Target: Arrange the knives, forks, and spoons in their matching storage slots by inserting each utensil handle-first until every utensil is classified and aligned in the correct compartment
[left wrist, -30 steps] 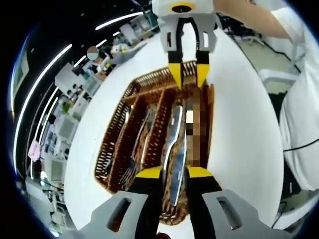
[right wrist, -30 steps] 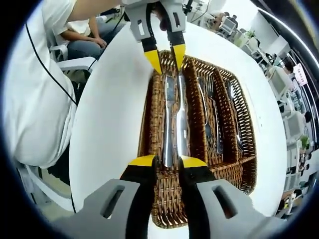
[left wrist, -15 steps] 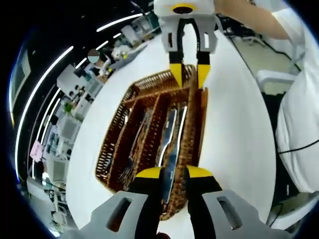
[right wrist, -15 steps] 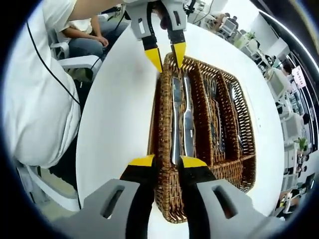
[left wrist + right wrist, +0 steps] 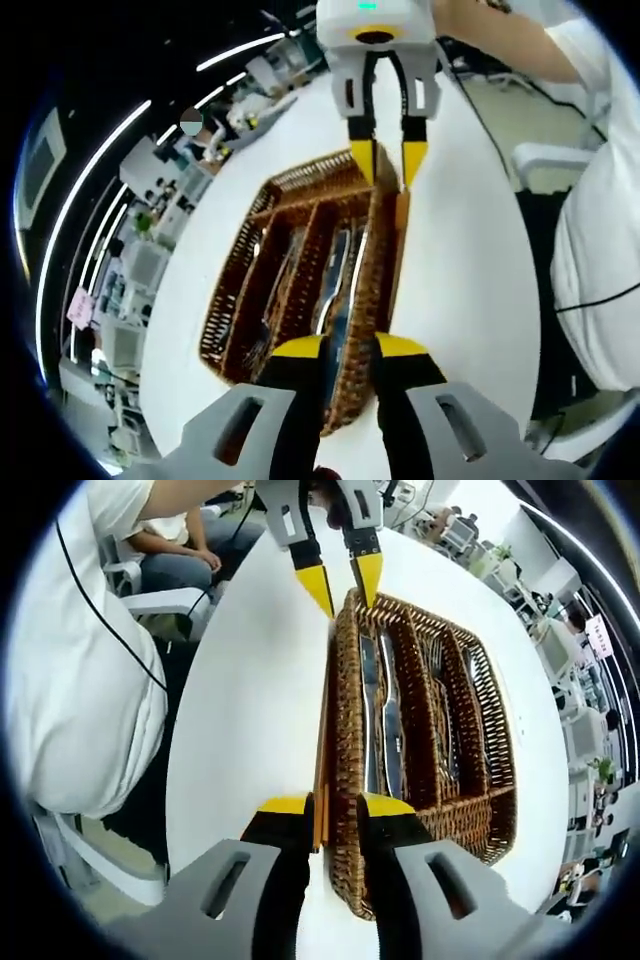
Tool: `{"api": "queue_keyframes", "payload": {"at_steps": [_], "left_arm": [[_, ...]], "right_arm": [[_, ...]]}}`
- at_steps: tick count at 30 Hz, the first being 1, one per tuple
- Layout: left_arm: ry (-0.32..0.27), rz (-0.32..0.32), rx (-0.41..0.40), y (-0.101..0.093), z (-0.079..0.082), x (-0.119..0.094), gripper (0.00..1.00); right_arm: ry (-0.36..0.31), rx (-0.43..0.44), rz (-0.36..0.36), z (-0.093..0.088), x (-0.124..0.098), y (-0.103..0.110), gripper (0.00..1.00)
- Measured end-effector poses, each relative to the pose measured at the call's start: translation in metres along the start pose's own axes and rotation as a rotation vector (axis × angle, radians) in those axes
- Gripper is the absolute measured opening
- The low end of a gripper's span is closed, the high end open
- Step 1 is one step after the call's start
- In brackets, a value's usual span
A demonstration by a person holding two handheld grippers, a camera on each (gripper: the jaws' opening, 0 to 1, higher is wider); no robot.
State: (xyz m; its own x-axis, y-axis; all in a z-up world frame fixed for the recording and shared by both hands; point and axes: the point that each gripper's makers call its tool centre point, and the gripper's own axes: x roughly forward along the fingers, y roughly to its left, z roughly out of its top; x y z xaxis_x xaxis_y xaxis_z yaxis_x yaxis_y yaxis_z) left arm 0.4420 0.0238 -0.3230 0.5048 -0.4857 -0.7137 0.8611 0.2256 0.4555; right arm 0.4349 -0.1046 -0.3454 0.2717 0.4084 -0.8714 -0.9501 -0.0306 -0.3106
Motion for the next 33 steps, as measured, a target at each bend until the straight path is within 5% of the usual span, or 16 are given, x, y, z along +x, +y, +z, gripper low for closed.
{"api": "queue_keyframes", "payload": {"at_steps": [33], "left_arm": [[-0.103, 0.068, -0.074, -0.035, 0.006, -0.025, 0.21]], "right_arm": [[-0.021, 0.022, -0.027, 0.001, -0.005, 0.034, 0.19]]}}
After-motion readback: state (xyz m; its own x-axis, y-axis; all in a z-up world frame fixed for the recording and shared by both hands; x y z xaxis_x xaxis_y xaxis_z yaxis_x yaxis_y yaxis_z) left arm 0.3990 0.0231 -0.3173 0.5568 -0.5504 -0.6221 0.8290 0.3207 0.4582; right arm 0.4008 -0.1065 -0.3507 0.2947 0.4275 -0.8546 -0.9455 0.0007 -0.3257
